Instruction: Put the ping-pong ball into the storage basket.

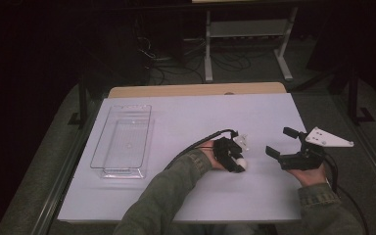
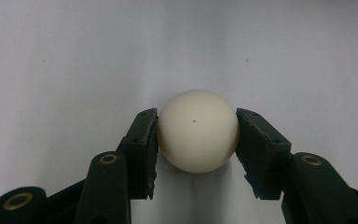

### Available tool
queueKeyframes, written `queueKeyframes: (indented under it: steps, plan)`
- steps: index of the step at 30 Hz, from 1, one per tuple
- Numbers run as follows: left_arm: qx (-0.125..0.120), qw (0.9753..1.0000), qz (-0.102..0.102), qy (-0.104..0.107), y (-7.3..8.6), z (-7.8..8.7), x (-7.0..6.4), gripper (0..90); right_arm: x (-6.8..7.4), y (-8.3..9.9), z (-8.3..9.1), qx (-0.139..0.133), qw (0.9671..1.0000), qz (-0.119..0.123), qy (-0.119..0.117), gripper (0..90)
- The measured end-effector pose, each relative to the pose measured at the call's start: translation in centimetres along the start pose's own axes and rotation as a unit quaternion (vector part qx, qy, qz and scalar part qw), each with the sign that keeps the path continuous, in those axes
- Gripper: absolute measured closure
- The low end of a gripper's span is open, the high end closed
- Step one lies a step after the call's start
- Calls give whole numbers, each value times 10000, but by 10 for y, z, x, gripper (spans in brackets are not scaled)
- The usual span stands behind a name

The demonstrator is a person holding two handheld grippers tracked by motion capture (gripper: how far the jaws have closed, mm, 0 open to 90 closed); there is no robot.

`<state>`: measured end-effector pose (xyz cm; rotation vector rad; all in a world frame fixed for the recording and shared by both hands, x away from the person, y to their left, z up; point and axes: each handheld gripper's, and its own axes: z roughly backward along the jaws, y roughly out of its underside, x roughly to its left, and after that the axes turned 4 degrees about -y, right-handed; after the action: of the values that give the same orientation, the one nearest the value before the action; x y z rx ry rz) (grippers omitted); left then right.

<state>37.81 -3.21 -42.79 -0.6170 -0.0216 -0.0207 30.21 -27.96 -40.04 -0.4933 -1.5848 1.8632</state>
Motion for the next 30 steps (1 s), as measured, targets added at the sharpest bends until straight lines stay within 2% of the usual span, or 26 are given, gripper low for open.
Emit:
queueKeyframes:
  steps: [11, 24, 30]
  plan:
    - [-14, 9999, -99, -71, -4, 10, -3, 506, 0, 0, 0, 0, 10000, 9, 4, 0]
    - [-24, 9999, -1, -163, -2, 29, -1, 506, 1, 0, -1, 17, 10000, 31, -12, 0]
    - [-116, 9997, 51, -199, -1, 36, 0, 506, 2, 0, -1, 37, 10000, 28, -15, 0]
